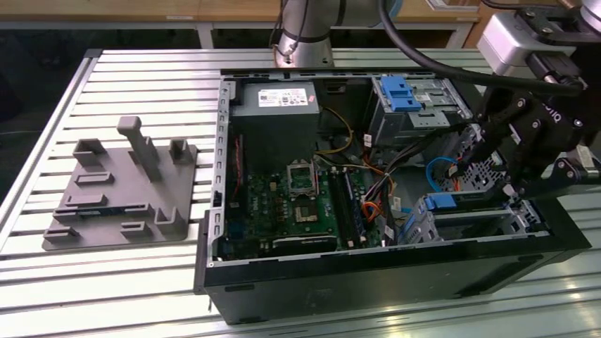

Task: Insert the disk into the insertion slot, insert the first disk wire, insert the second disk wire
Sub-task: 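Insert the first disk wire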

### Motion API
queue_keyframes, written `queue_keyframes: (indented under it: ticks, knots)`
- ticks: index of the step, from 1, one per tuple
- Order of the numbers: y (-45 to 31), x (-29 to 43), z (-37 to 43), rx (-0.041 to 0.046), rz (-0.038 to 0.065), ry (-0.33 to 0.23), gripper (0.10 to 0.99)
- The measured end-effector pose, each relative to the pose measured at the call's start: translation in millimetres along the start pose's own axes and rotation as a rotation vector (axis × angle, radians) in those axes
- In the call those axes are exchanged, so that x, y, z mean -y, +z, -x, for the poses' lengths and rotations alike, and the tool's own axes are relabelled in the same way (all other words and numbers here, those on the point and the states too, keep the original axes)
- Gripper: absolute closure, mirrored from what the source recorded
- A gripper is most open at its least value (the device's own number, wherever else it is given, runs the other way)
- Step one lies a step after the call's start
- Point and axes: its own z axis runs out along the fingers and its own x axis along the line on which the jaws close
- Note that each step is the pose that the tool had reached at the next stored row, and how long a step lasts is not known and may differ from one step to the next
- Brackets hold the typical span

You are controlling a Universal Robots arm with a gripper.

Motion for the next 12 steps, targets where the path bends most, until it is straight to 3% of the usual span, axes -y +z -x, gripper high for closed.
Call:
queue_keyframes:
  ticks: [6, 12]
  knots:
    - [0.4, -0.2, 1.6, 0.0011, -0.007, 0.079, 0.522]
    - [1.6, -1.8, 25.0, -0.0079, -0.008, 0.080, 0.522]
